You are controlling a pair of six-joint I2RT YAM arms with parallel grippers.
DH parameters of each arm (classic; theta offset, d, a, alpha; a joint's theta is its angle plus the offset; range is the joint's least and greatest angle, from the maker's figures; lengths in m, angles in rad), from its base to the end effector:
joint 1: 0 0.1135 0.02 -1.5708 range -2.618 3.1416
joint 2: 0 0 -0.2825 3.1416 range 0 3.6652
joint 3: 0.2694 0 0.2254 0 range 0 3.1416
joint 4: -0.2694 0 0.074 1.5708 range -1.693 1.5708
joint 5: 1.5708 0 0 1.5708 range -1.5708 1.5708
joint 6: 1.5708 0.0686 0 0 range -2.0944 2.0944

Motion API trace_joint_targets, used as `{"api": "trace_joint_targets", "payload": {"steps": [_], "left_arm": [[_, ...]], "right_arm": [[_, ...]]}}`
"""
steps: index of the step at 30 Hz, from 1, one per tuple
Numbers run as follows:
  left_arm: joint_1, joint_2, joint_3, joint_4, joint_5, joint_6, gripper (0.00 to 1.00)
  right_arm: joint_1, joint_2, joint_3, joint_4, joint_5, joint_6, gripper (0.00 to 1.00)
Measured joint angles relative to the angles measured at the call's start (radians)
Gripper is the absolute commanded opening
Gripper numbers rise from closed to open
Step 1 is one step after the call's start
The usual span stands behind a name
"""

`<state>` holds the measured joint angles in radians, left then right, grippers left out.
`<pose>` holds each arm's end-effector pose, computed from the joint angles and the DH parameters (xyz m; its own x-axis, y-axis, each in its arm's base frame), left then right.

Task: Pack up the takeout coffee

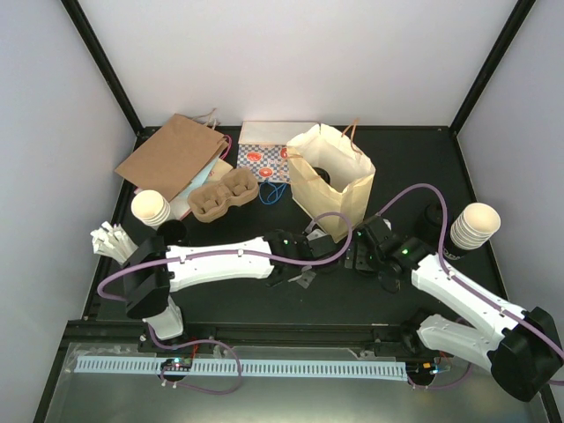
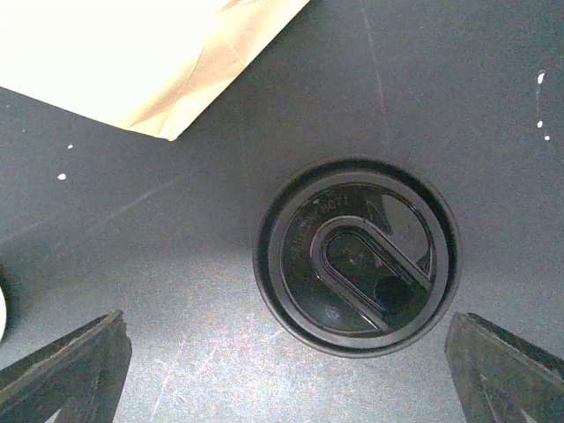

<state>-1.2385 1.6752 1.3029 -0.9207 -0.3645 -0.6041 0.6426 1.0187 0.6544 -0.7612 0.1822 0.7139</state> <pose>0.1247 -0.2865 0.2385 -0.7417 0.5226 -0.4204 0.5225 0.8433 0.1264 0.1333 0.0842 0.2050 -0.8910 0.1374 -0.4326 0.0749 0.9845 0.1584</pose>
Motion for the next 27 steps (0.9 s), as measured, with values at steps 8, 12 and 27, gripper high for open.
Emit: {"api": "trace_joint_targets", "payload": {"steps": [8,12,27], "left_arm": [[0.0,0.001,0.077,-0.055,0.028,0.006,0.07],[0.0,0.02,0.092,-0.068,0.04,0.013,0.11],[0.0,0.058,0.101,-0.067,0.096,0.034,0.38]], "right_arm": [[0.0,0.035,0.0,0.005,0.003,0.0,1.0],[-0.001,0.082,0.0,0.008,0.006,0.0,1.0],[-0.054,0.182,0.0,0.034,0.026,-0.003,0.97]]}}
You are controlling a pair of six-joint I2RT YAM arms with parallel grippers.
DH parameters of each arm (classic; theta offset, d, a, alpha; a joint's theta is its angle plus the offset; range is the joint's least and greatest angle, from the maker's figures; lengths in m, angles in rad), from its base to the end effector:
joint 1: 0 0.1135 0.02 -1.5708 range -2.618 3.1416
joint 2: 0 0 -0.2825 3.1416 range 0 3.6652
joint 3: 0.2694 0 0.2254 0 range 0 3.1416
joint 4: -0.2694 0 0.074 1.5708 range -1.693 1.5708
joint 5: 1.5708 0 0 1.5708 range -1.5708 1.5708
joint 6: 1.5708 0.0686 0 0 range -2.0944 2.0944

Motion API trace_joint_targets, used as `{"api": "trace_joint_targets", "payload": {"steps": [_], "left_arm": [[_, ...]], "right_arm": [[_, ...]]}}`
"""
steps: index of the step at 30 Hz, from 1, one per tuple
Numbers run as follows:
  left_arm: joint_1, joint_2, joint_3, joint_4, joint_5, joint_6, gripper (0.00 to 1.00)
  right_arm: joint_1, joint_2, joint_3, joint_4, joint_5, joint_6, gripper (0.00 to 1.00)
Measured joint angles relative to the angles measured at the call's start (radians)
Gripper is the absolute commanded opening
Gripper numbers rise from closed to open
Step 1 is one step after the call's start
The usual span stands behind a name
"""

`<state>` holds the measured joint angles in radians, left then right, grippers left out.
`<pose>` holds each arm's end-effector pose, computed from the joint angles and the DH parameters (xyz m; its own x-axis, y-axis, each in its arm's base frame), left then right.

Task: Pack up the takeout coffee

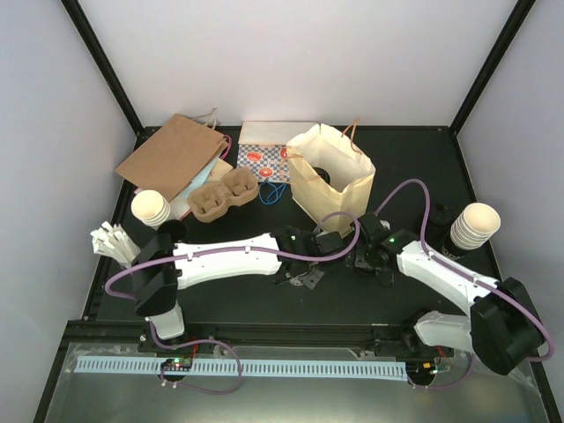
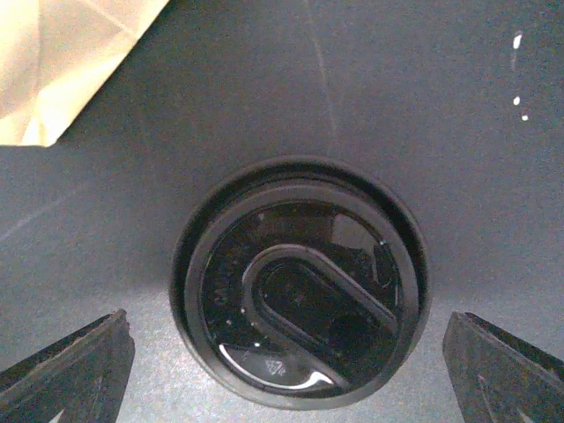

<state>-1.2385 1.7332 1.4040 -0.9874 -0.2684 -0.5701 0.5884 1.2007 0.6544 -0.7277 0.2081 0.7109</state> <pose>0.1235 -0.3022 0.2432 -0.7460 0.5665 -0.3502 0.5786 0.8116 0.0803 0.1542 0.0858 0.1803 -0.9243 0.1508 -0.3505 0.1456 0.9885 0.0411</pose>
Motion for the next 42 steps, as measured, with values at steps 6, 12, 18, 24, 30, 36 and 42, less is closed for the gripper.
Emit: {"api": "trace_joint_targets", "payload": {"steps": [6,12,18,24,30,36,42], "left_arm": [[0.0,-0.048,0.0,0.026,0.043,0.009,0.45],[0.0,-0.135,0.0,0.046,0.068,0.012,0.46],[0.002,-0.183,-0.006,0.077,0.089,0.011,0.46],[0.013,-0.234,-0.046,0.101,0.096,0.01,0.46],[0.017,-0.259,-0.063,0.112,0.101,0.004,0.47],[0.02,-0.264,-0.066,0.114,0.102,-0.006,0.47],[0.02,-0.275,-0.066,0.114,0.102,-0.01,0.47]], "right_arm": [[-0.034,0.04,0.0,0.016,-0.002,-0.019,0.94],[-0.053,0.068,0.002,0.022,-0.003,-0.024,0.87],[-0.064,0.068,0.002,0.035,-0.008,-0.031,0.83],[-0.069,0.07,0.002,0.048,-0.017,-0.032,0.83],[-0.07,0.081,0.002,0.059,-0.036,-0.033,0.73],[-0.073,0.058,0.002,0.045,-0.047,-0.031,0.72],[-0.073,-0.04,0.017,-0.015,-0.06,-0.028,0.73]]}}
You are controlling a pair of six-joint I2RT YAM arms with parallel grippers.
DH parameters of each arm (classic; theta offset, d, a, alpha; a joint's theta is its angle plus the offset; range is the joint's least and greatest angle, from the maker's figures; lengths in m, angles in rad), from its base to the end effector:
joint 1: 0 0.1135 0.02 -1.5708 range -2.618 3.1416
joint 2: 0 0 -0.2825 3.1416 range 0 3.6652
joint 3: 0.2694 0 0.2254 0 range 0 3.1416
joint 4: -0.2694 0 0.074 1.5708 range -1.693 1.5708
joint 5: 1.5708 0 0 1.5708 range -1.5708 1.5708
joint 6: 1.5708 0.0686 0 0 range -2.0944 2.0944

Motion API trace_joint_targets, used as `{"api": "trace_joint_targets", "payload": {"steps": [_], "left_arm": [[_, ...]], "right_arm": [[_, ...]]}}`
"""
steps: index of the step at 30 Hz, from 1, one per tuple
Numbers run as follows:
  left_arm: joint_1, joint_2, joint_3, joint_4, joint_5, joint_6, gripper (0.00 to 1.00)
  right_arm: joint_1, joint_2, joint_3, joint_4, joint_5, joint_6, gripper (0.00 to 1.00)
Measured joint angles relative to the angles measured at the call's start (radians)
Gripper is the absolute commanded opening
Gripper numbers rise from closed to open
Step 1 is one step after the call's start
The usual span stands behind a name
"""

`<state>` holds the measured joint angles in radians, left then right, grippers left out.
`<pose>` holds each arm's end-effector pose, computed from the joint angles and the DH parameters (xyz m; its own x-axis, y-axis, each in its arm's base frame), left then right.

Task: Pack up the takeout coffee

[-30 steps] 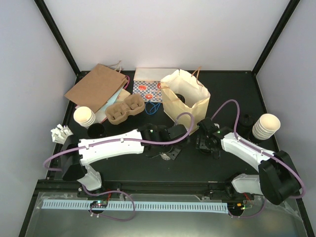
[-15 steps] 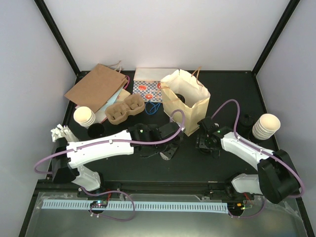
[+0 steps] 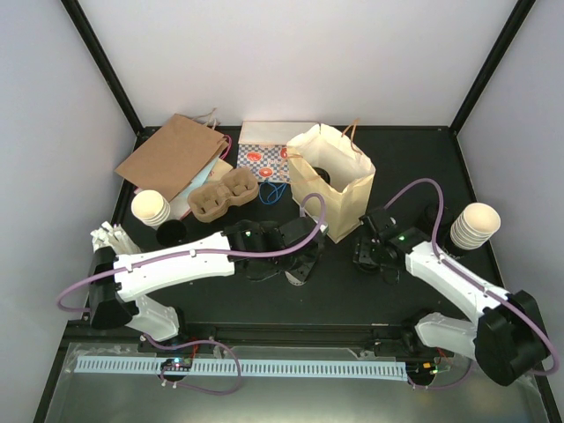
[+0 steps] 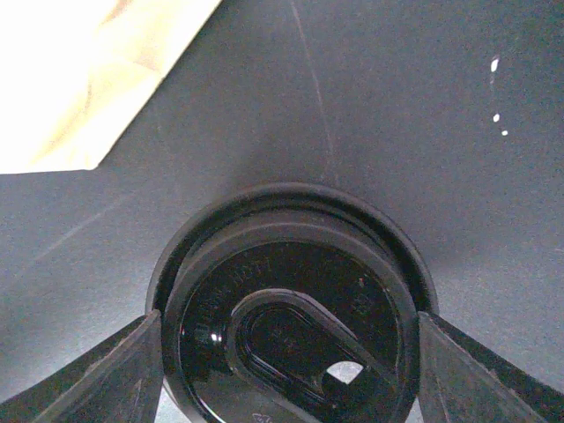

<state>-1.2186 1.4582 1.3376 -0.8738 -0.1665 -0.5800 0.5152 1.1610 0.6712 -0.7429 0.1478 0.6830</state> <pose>0.1101 -0.2667 0.3089 -0.7321 0.4254 -0.5320 0.5897 0.7867 -0.1824 0.1568 0.0772 0.1895 -0.9175 0.1979 -0.3450 0.1731 0.9797 0.1016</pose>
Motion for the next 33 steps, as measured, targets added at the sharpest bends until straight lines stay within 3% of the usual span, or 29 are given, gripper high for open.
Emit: {"api": "trace_joint_targets", "payload": {"steps": [8,11,17,24,33], "left_arm": [[0.001,-0.006,-0.004,0.011,0.013,0.0,0.47],[0.002,-0.016,-0.024,0.032,0.02,0.0,0.47],[0.013,-0.048,-0.071,0.083,0.048,-0.005,0.47],[0.02,-0.069,-0.126,0.196,0.113,-0.017,0.47],[0.021,-0.046,-0.198,0.455,0.196,-0.045,0.44]], "right_arm": [[0.0,-0.04,0.059,-0.1,-0.039,0.012,0.74],[-0.002,-0.103,0.085,-0.096,-0.055,0.023,0.67],[-0.039,-0.151,0.1,-0.123,-0.079,0.027,0.68],[-0.084,-0.211,0.103,-0.165,-0.13,0.018,0.7],[-0.161,-0.225,0.147,-0.212,-0.273,-0.014,0.71]]}}
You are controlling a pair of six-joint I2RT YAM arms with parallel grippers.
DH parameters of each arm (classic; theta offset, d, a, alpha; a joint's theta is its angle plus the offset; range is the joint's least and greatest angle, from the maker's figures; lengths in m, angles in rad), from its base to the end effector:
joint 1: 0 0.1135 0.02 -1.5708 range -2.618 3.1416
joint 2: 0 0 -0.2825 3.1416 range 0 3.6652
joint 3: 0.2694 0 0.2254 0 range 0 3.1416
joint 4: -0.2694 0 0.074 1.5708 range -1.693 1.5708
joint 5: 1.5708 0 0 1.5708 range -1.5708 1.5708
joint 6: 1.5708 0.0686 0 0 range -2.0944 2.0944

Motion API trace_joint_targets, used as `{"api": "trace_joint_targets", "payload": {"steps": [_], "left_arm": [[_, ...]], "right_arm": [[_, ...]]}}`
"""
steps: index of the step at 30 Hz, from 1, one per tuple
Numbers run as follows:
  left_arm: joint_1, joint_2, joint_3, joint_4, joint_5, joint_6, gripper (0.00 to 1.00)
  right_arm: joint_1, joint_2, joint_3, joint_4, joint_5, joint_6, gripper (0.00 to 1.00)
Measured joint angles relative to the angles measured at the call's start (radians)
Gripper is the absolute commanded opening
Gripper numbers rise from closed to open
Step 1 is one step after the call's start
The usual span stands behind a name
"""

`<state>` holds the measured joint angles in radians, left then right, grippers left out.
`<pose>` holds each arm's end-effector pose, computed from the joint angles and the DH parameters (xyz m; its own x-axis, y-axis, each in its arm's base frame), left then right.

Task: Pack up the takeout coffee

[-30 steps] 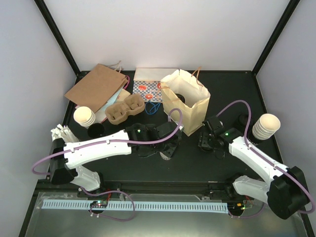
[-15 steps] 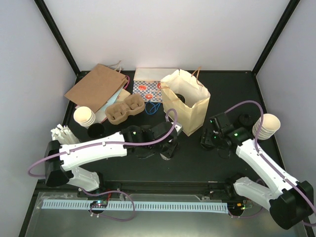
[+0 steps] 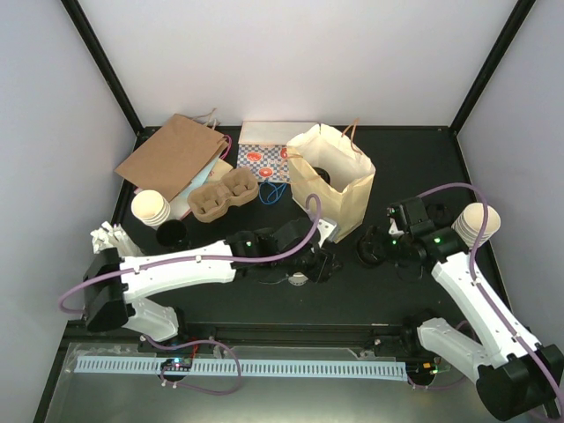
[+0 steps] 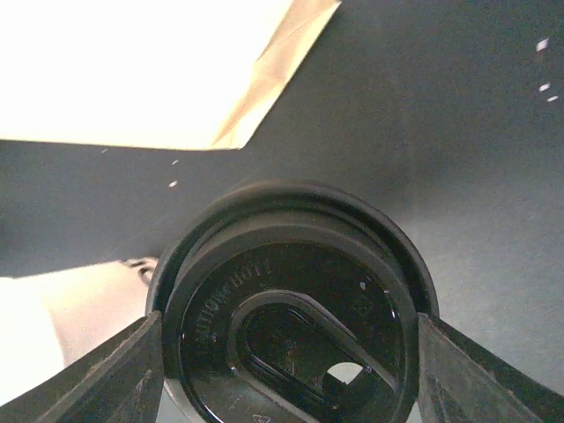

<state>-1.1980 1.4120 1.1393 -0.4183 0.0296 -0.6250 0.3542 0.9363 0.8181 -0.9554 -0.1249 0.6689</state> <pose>0.1112 -0.2900 0.3008 -0.7378 0.2808 -0.6139 0.6259 0.6253 -0.4662 0.1313 0.0577 0.2501 -0.8947 0.3252 -0.3063 0.1975 0.9029 0.3817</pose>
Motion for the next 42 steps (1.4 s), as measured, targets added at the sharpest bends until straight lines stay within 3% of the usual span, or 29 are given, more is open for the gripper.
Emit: {"api": "trace_joint_targets", "payload": {"steps": [13,30,35,42], "left_arm": [[0.055,0.088,-0.091,0.192,0.067,-0.058,0.39],[0.082,0.139,-0.087,0.261,0.12,-0.061,0.32],[0.087,0.076,-0.087,0.208,0.097,-0.059,0.32],[0.159,-0.149,-0.118,0.111,0.063,-0.041,0.33]], "right_arm": [[-0.002,-0.095,0.04,-0.027,-0.2,0.026,0.71],[-0.002,-0.102,0.048,-0.048,-0.167,0.021,0.7],[-0.002,-0.094,0.076,-0.057,-0.102,-0.01,0.7],[0.019,-0.071,0.061,-0.035,-0.082,-0.063,0.69]]}}
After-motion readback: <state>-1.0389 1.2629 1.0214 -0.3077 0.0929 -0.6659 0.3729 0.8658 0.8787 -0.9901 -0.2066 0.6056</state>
